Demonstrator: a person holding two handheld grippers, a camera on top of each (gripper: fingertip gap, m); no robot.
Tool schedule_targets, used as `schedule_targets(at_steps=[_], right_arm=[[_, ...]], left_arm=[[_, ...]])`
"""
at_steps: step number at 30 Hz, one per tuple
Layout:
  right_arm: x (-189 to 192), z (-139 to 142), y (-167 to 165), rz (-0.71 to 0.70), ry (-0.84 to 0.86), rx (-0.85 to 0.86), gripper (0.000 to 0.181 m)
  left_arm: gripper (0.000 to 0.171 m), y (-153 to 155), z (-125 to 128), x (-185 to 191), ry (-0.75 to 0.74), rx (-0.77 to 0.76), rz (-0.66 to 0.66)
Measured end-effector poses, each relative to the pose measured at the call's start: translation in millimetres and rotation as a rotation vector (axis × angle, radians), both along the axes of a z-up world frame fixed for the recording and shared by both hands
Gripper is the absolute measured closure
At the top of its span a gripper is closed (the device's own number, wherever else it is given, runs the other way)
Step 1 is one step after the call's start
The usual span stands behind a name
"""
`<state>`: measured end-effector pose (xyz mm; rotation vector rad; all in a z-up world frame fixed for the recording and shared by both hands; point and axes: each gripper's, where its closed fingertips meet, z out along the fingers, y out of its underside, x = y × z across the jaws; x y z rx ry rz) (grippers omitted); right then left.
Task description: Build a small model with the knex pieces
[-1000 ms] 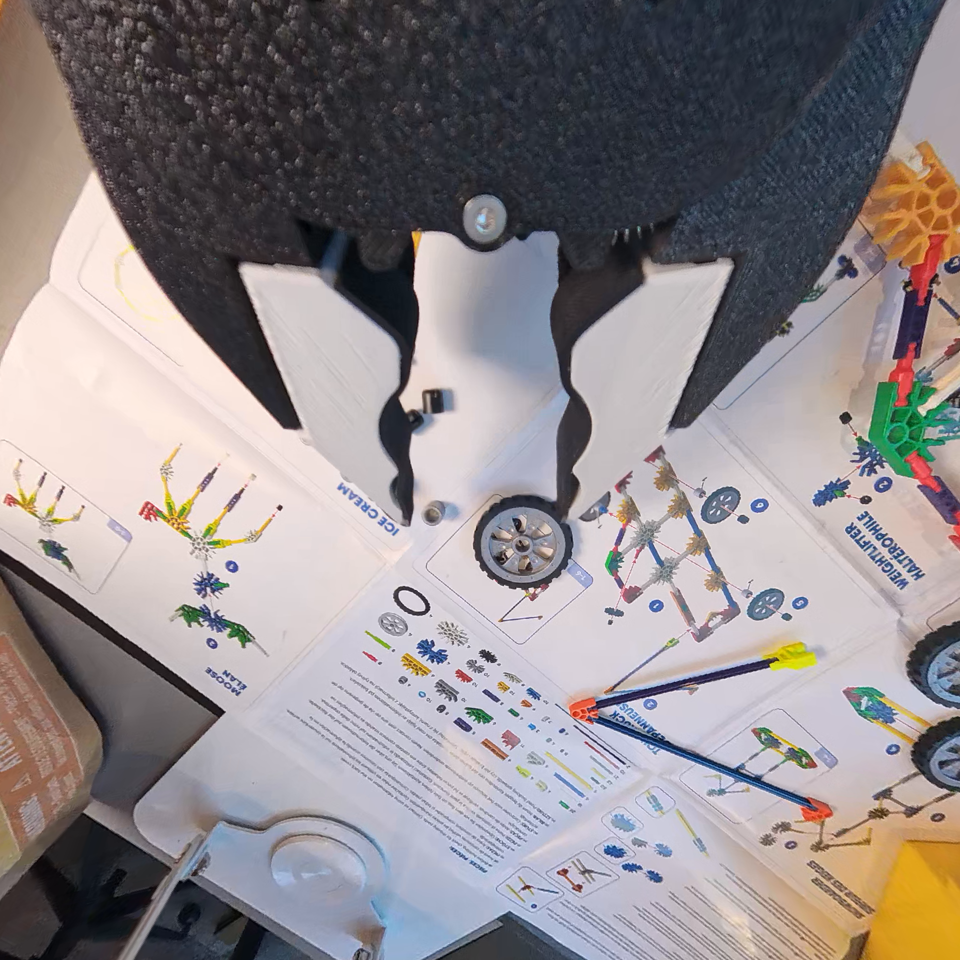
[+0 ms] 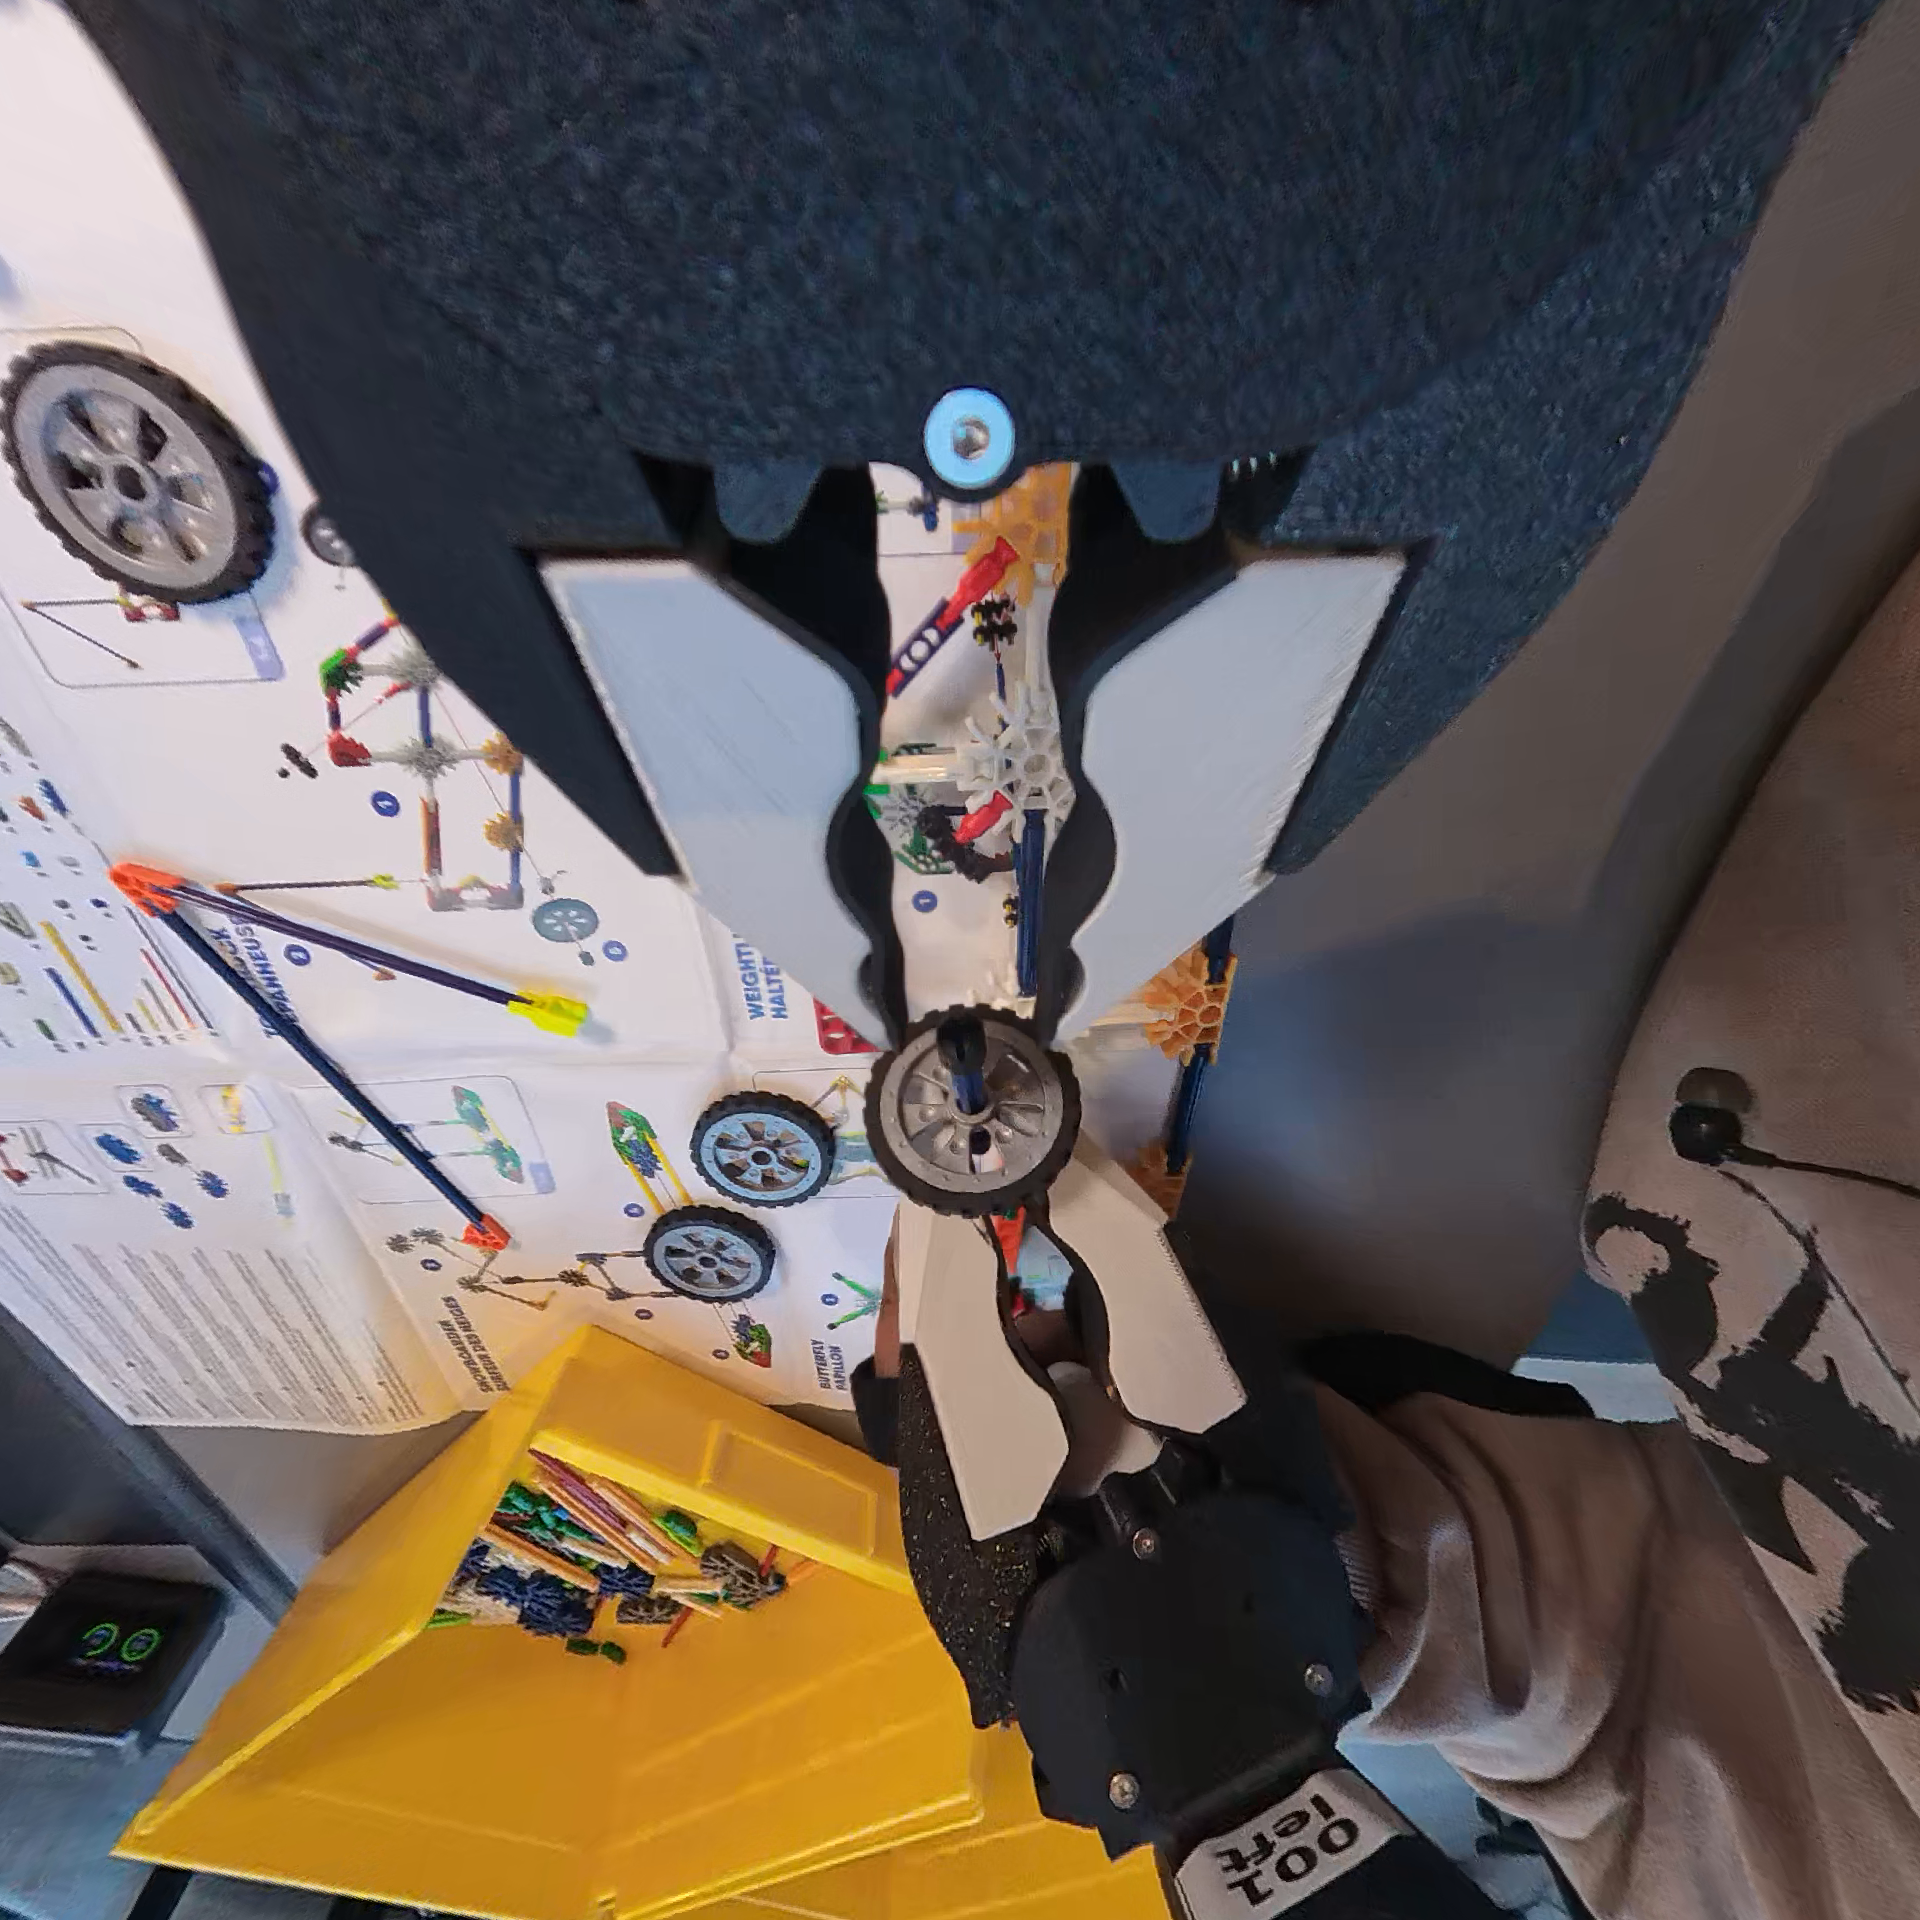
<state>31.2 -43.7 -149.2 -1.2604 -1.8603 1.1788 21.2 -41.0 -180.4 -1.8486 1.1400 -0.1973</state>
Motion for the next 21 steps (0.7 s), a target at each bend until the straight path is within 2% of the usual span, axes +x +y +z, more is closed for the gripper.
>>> schedule_targets(at_steps=[2, 9, 16, 21], right_arm=[[1, -2, -2, 0.011, -0.005, 0.019, 0.175], [13, -3, 0, 0.047, -0.022, -0.034, 0.175], [26, -17, 2, 0.081, -0.104, -0.126, 0.175], [26, -23, 4, 0.069, -0.12, -0.103, 0.176]], left_arm=[[0.169, -2, 0, 3, 0.006, 0.0, -0.012], [0.168, -6, 8, 8, -0.079, -0.024, -0.035], [0.169, -11, 19, 16, -0.278, -0.129, -0.07], [0.17, -11, 25, 16, -0.416, -0.236, -0.063]])
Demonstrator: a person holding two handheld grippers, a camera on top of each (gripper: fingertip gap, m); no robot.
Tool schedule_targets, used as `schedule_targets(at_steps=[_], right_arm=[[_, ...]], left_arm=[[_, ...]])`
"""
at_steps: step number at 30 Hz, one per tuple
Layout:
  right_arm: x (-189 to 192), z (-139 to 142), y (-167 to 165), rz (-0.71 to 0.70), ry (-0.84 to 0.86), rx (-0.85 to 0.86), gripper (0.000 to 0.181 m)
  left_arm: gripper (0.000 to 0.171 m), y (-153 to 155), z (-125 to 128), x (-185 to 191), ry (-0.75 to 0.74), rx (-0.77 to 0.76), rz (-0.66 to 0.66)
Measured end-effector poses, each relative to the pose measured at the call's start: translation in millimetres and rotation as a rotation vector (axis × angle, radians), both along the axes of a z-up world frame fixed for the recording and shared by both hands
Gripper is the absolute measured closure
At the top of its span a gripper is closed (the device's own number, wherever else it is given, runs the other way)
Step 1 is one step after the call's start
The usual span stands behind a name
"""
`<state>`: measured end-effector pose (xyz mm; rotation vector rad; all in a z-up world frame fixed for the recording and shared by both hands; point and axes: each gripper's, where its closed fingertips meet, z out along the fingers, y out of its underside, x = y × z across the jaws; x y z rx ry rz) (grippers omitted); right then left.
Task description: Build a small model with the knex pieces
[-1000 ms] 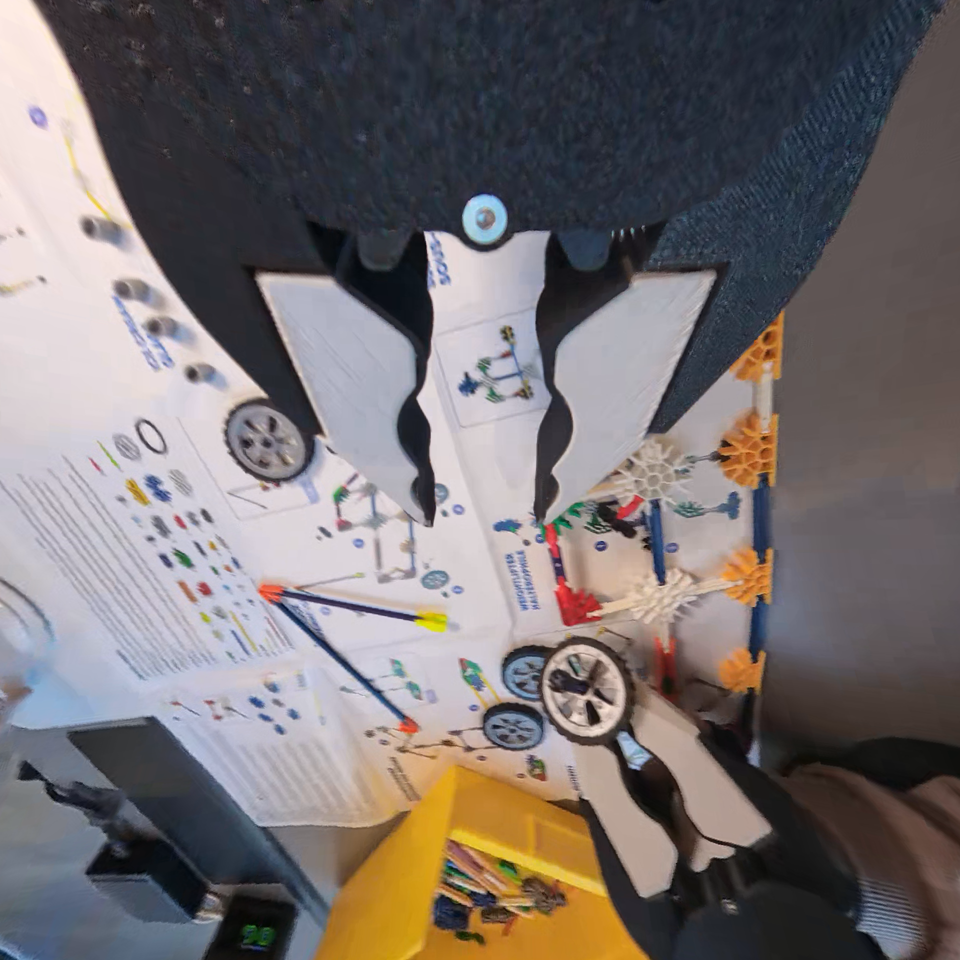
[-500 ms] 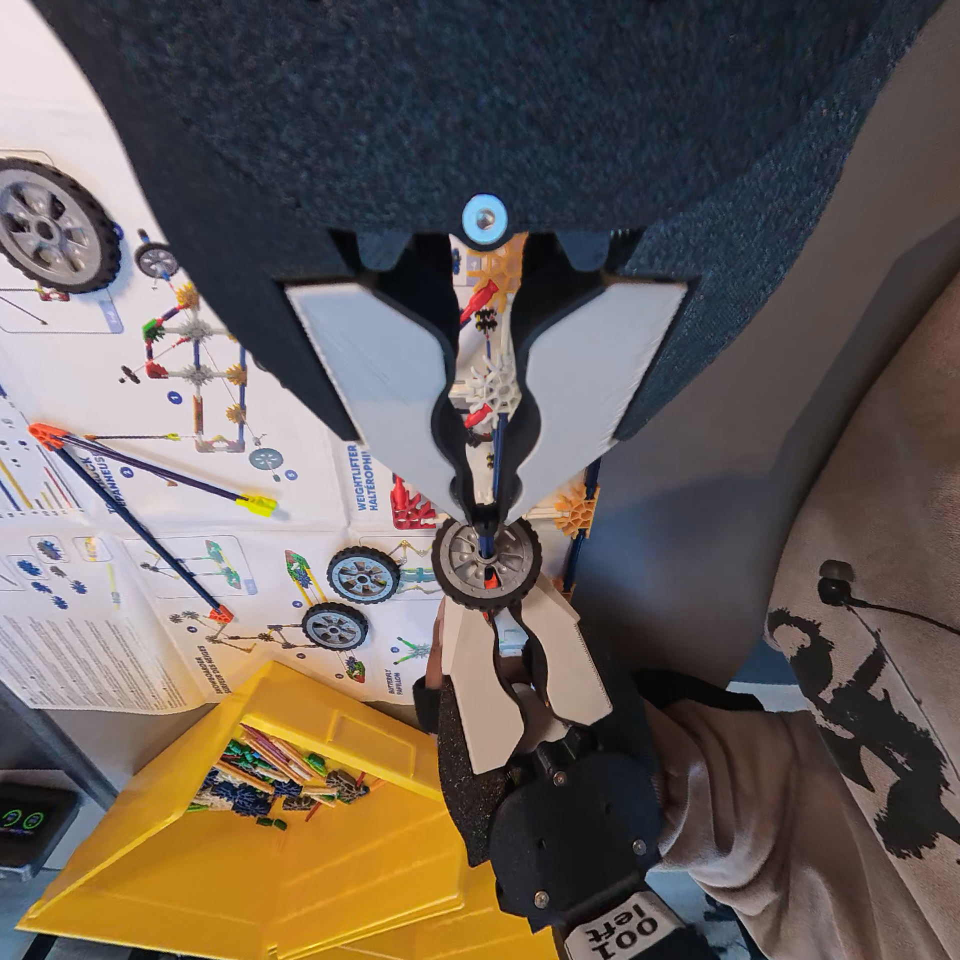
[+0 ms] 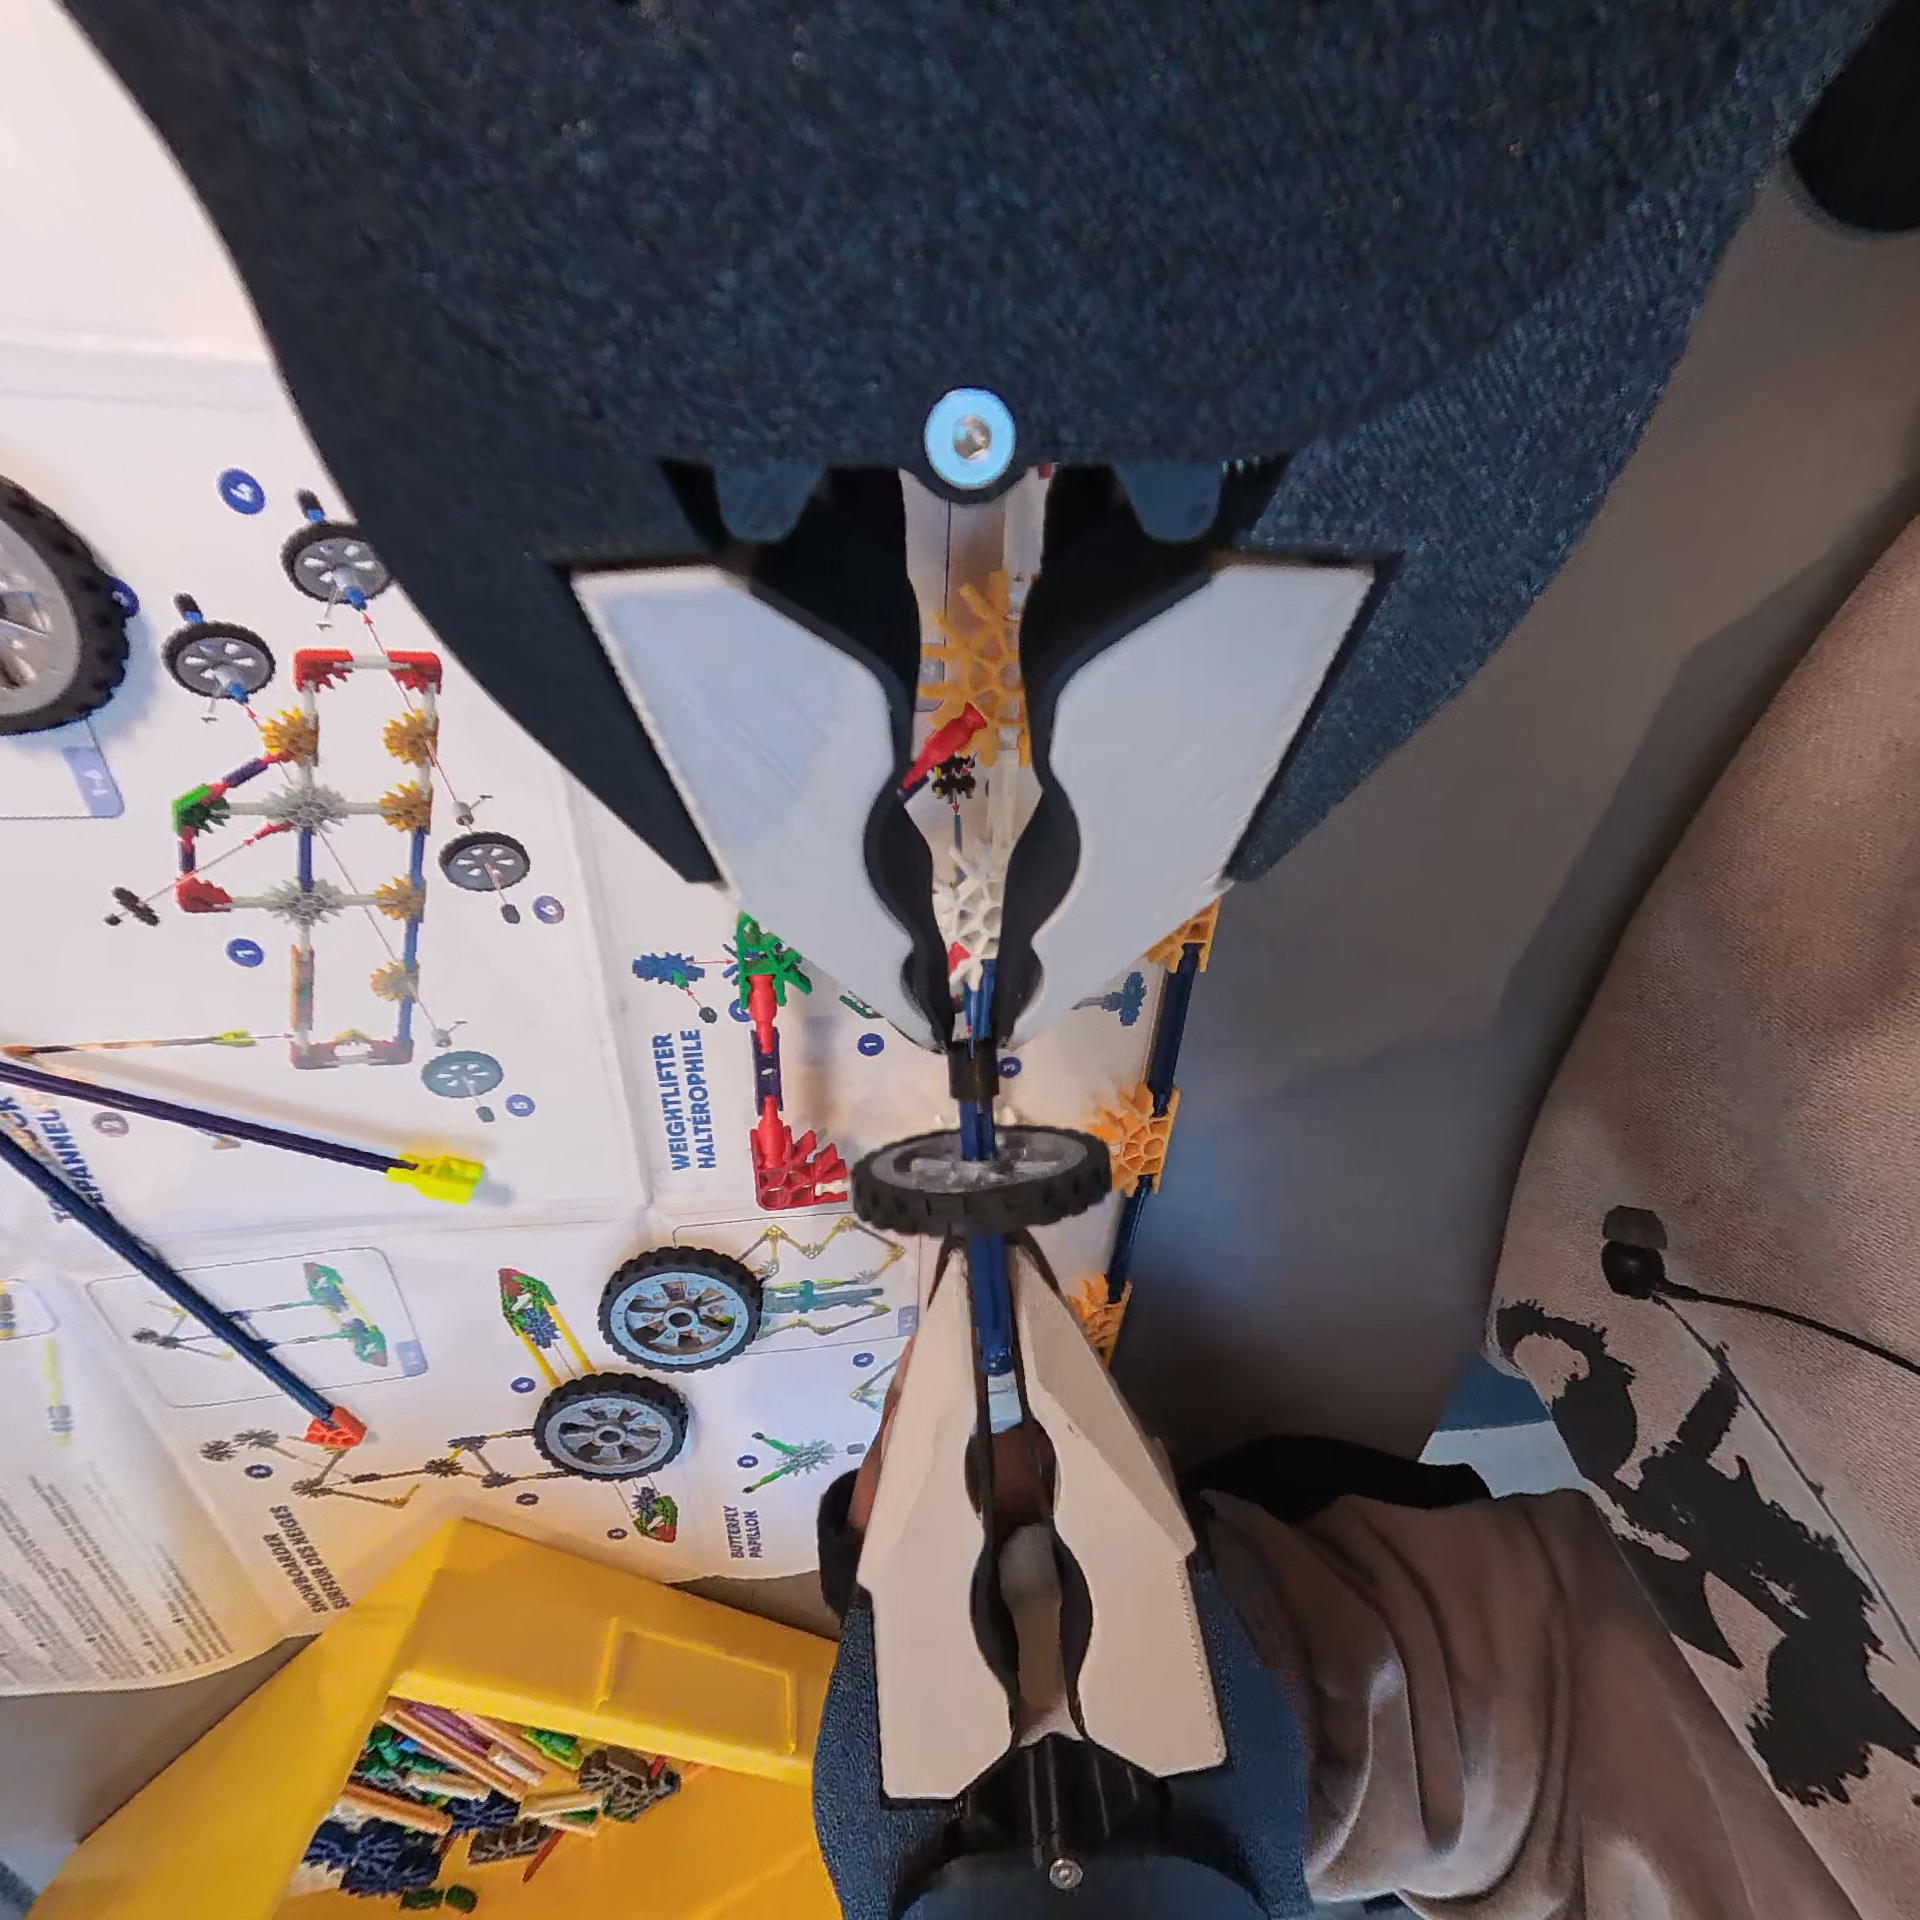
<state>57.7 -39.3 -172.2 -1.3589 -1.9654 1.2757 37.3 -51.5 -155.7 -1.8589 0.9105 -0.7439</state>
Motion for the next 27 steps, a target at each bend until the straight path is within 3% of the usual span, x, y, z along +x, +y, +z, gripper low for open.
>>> schedule_targets(at_steps=[6, 17, 23, 27], right_arm=[[1, 4, 12, -0.039, 0.027, 0.0, 0.181], [0, -7, 29, -0.117, -0.024, 0.101, 0.165], [-30, -13, 26, -0.198, -0.008, 0.187, 0.163], [-30, -20, 21, -0.163, -0.024, 0.277, 0.176]], left_arm=[[0.171, 10, -5, -11, -0.064, -0.095, 0.067], [0.17, 25, -25, -35, 0.145, -0.024, 0.178], [0.164, 24, -35, -35, 0.175, -0.048, 0.162], [0.165, 26, -32, -37, 0.163, -0.045, 0.172]])
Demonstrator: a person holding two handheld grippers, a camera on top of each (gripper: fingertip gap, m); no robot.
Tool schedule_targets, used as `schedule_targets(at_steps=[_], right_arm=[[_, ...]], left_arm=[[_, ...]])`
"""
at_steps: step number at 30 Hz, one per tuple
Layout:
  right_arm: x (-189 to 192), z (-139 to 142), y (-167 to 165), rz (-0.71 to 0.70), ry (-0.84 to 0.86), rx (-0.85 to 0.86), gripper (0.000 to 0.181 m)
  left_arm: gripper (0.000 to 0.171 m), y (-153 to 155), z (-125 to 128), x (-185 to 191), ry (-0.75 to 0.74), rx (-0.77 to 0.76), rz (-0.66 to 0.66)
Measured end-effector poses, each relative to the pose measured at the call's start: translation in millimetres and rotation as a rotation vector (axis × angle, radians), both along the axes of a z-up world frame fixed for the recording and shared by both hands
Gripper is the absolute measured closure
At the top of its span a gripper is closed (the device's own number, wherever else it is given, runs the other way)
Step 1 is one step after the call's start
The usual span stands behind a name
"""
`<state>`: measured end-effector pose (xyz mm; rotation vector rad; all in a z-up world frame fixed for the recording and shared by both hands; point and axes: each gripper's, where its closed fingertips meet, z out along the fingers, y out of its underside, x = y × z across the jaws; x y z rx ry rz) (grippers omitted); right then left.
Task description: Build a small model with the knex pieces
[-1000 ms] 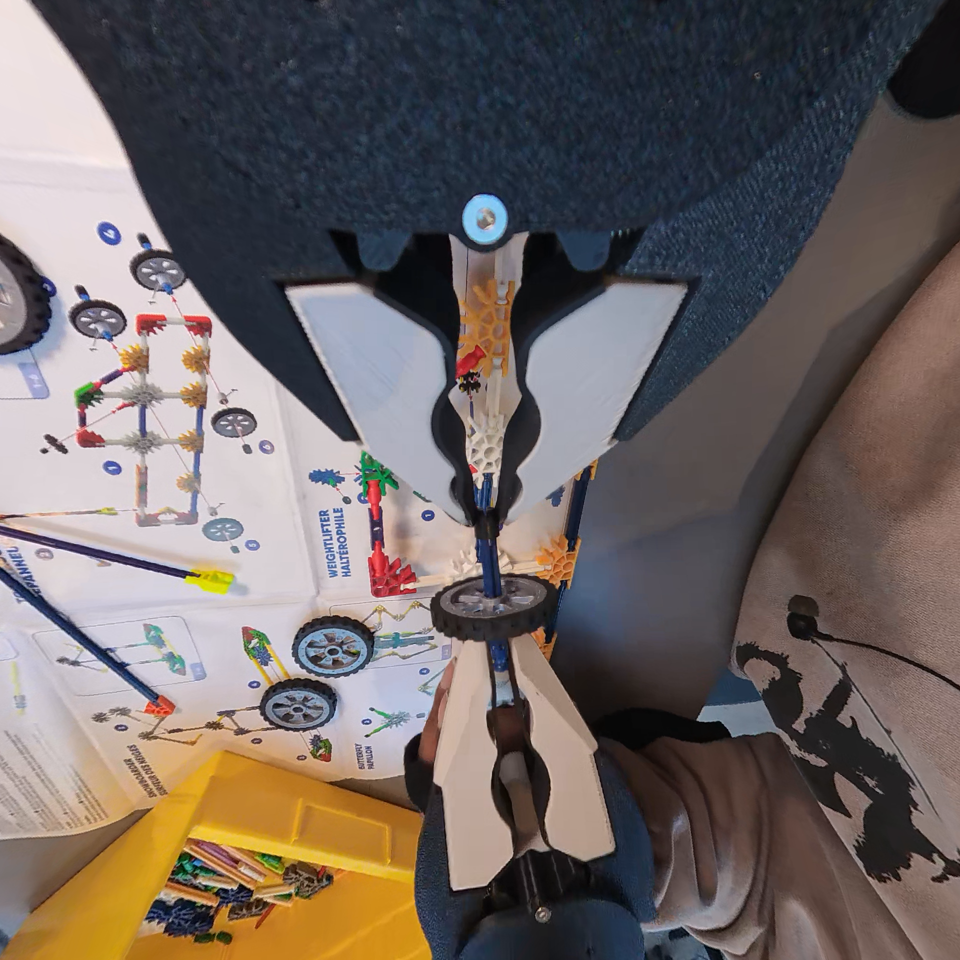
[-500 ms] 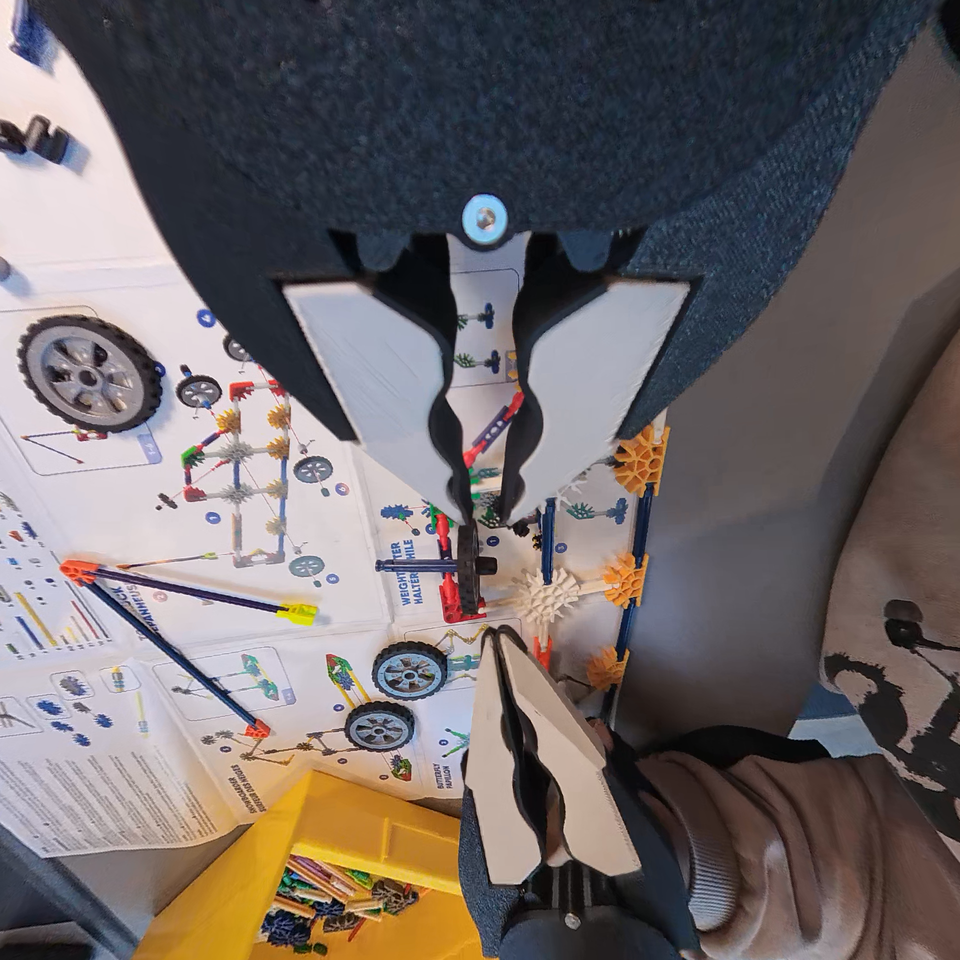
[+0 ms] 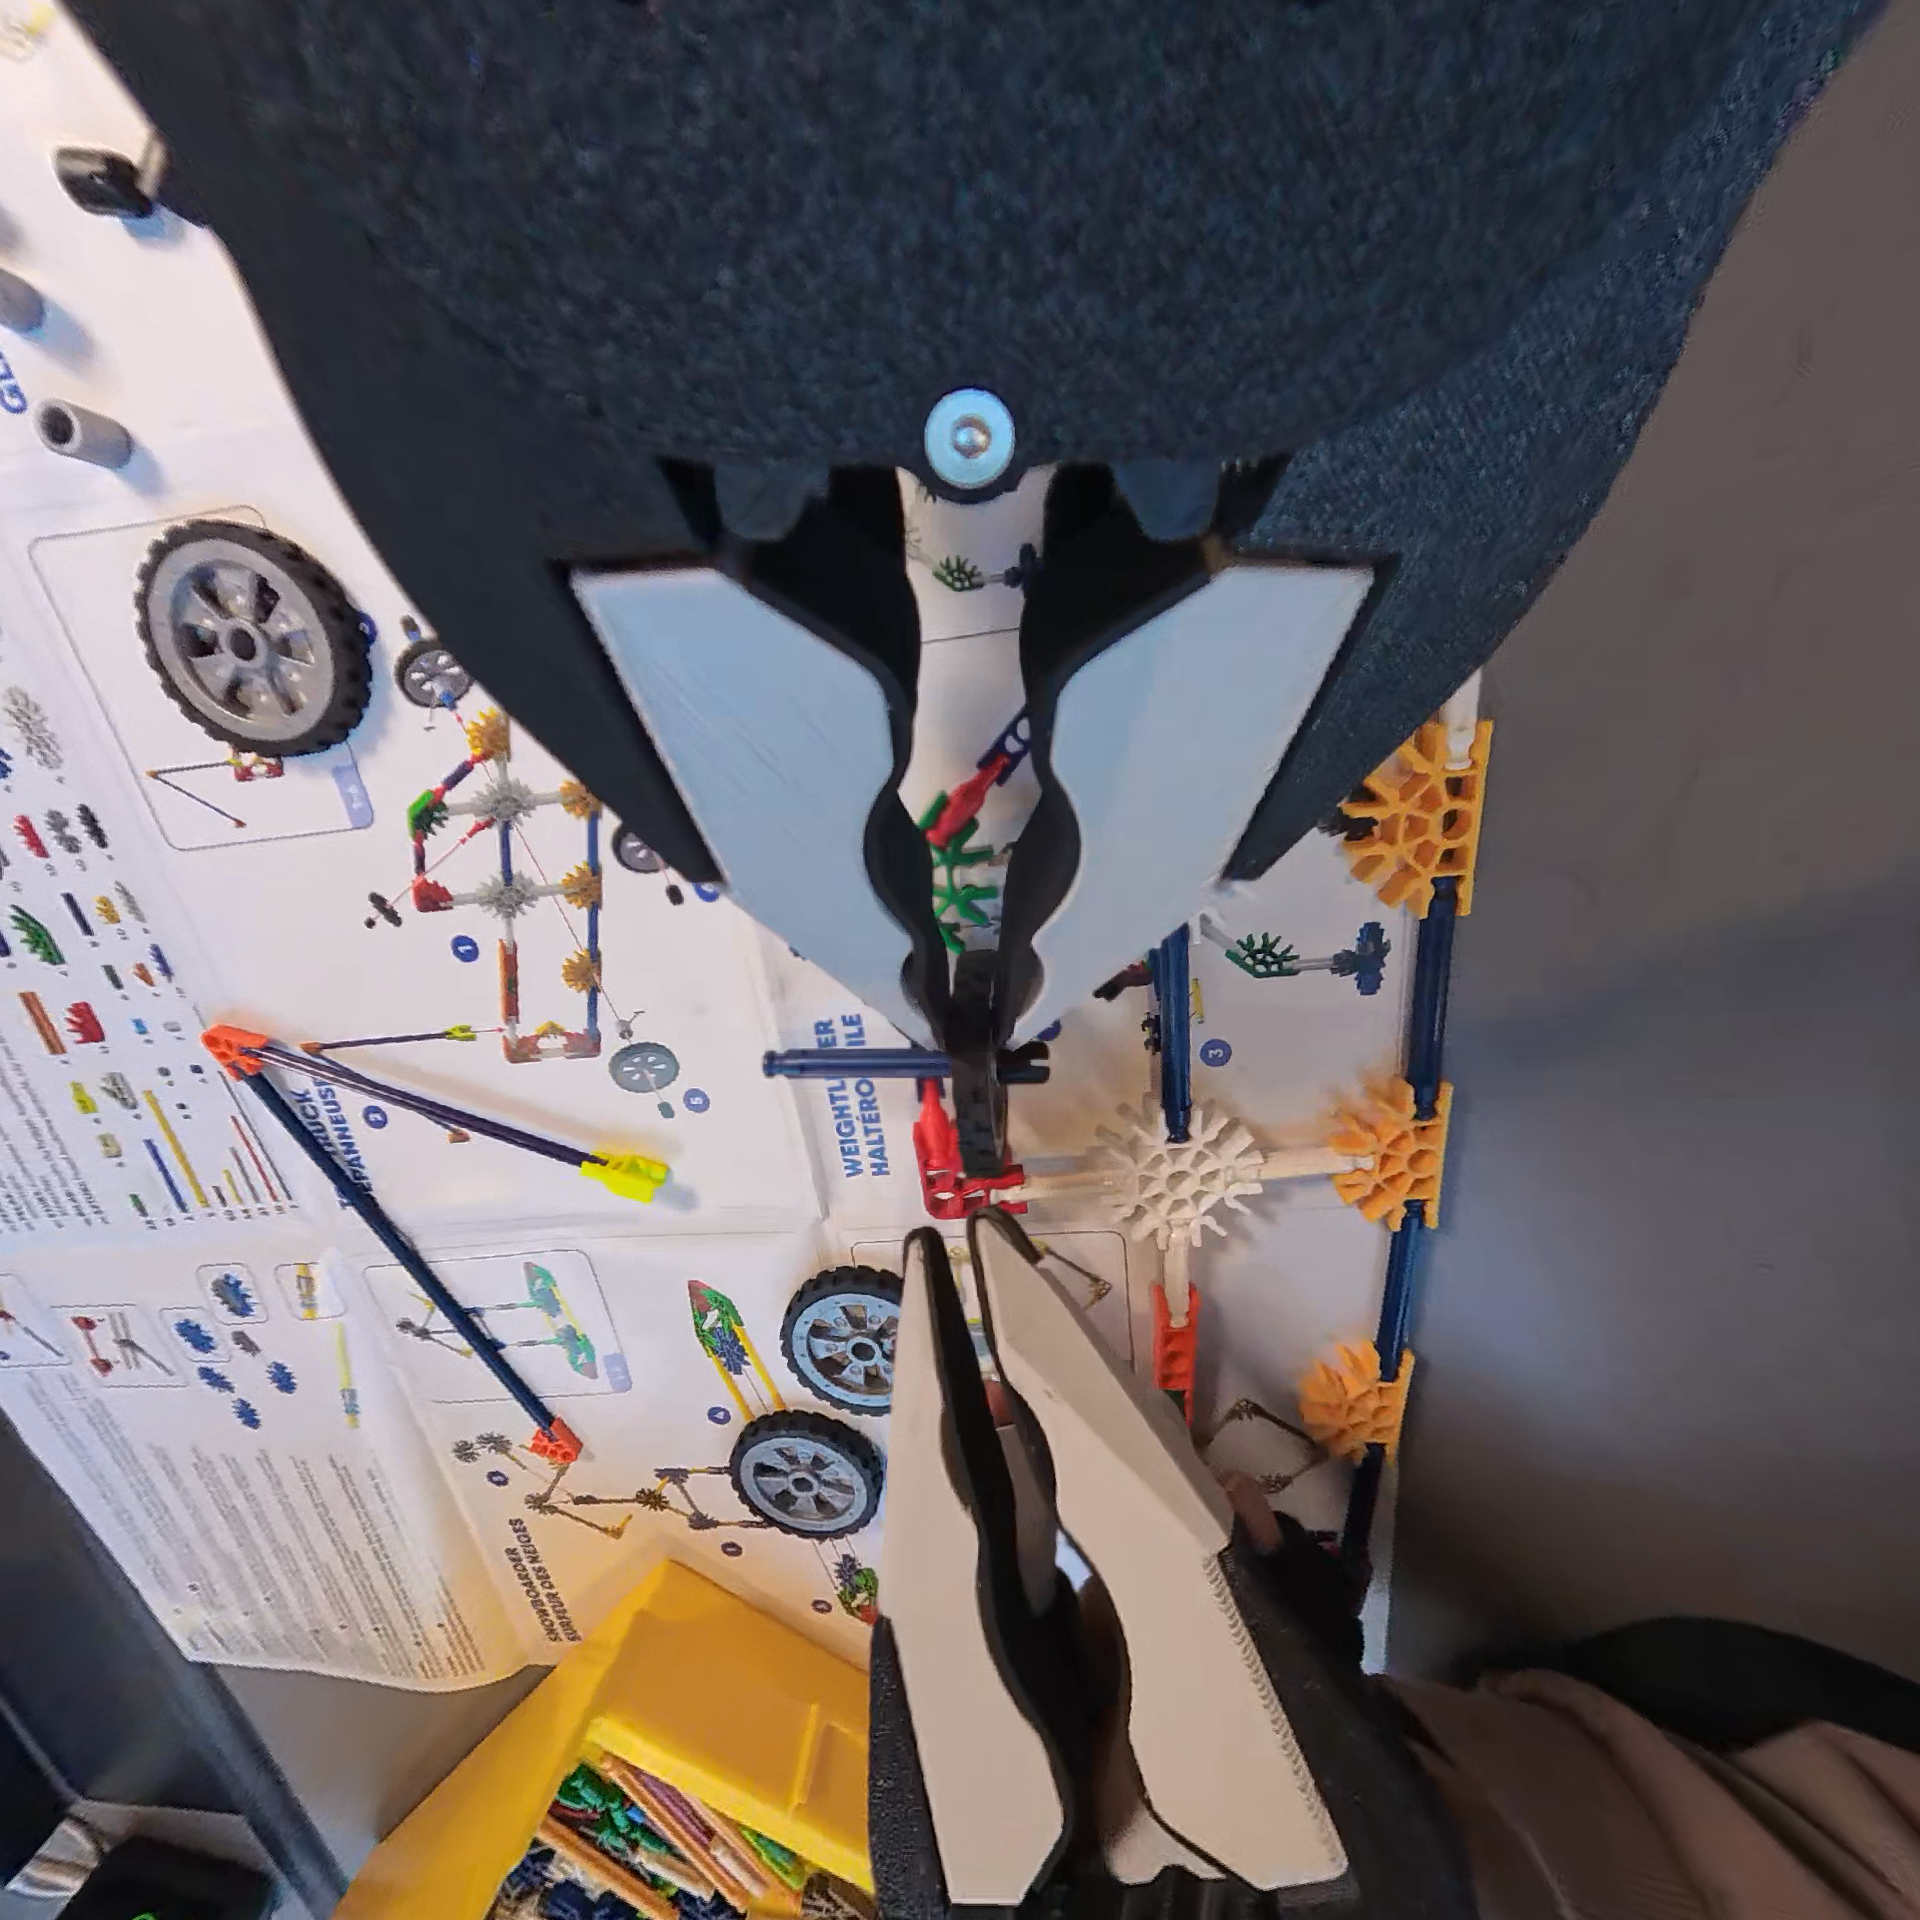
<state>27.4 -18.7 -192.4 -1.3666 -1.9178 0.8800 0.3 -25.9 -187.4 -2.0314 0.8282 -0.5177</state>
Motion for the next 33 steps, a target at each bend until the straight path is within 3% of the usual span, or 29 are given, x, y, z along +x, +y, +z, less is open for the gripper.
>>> schedule_targets(at_steps=[10, 15, 20, 22, 25, 27, 29, 33], right_arm=[[15, -2, -16, 0.177, -0.004, 0.228, 0.173], [25, -2, -26, 0.229, -0.04, 0.155, 0.164], [40, 16, -27, 0.239, -0.024, -0.014, 0.163], [47, 35, -6, 0.158, 0.037, -0.072, 0.164], [62, 46, 73, -0.148, 0.093, -0.016, 0.164], [78, 40, 133, -0.392, 0.1, 0.034, 0.164], [93, 25, 173, -0.547, 0.068, 0.047, 0.164], [107, -1, 212, -0.688, -0.021, 0.063, 0.164]], left_arm=[[0.165, 3, 1, -4, 0.0, 0.0, 0.023], [0.161, -4, 7, 7, -0.042, -0.014, -0.016], [0.159, -12, 7, 18, -0.077, -0.047, -0.057], [0.159, -13, 6, 18, -0.063, -0.045, -0.063], [0.159, -13, 6, 19, -0.059, -0.044, -0.067], [0.159, -13, 6, 19, -0.056, -0.045, -0.069], [0.159, -13, 6, 18, -0.049, -0.043, -0.068], [0.158, -13, 9, 12, -0.032, -0.033, -0.064]])
